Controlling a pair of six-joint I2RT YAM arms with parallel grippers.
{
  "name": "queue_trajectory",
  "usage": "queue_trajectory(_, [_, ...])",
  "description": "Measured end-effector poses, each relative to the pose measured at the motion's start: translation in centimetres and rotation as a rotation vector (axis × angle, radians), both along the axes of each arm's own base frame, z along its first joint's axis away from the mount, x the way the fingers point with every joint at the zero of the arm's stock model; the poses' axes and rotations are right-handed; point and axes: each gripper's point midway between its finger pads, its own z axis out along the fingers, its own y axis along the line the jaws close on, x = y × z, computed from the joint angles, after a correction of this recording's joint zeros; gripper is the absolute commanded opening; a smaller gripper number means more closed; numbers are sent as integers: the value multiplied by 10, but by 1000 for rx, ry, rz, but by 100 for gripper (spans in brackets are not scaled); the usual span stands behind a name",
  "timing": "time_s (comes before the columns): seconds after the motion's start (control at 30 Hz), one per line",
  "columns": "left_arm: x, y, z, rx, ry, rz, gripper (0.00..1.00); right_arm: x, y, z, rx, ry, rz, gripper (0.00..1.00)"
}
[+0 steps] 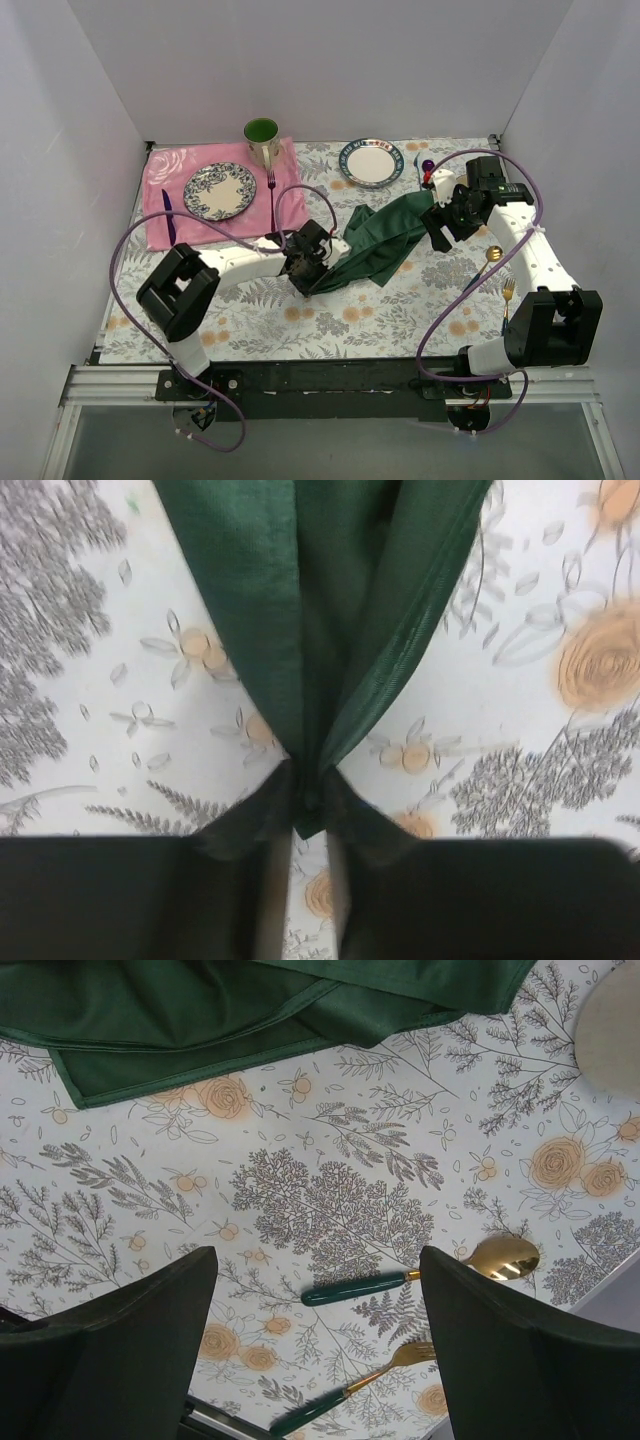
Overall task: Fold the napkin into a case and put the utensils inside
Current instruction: Move the crumpled napkin to the center of the board.
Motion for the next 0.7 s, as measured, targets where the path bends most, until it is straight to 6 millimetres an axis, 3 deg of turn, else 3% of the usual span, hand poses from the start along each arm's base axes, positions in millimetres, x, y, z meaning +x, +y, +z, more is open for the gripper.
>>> queue_trajectory(0.1, [-18, 23, 0, 34, 0, -40, 0, -1, 1, 0, 4, 5, 7, 89])
queue_trajectory(0.27, [-58, 93, 13, 122, -35, -126, 0, -9, 6, 0, 30, 28, 41, 88])
queue_trajectory(0.37, [-59, 131, 29, 135, -113, -144, 0, -16, 13, 5, 60, 16, 84, 87])
queue_trajectory(0.43, [-49, 161, 42, 143, -171, -121, 2, -21, 19, 10, 85, -1, 123, 84])
queue_trajectory(0.57, [-24, 209, 58, 160, -213, -26, 41, -33, 32, 16, 128, -42, 215, 76])
queue_trajectory(0.6, [-21, 215, 60, 153, -200, -8, 59, -37, 36, 14, 132, -48, 243, 75])
queue_trajectory(0.7, [-8, 219, 72, 76, -161, 36, 69, -53, 54, -1, 126, -55, 346, 68])
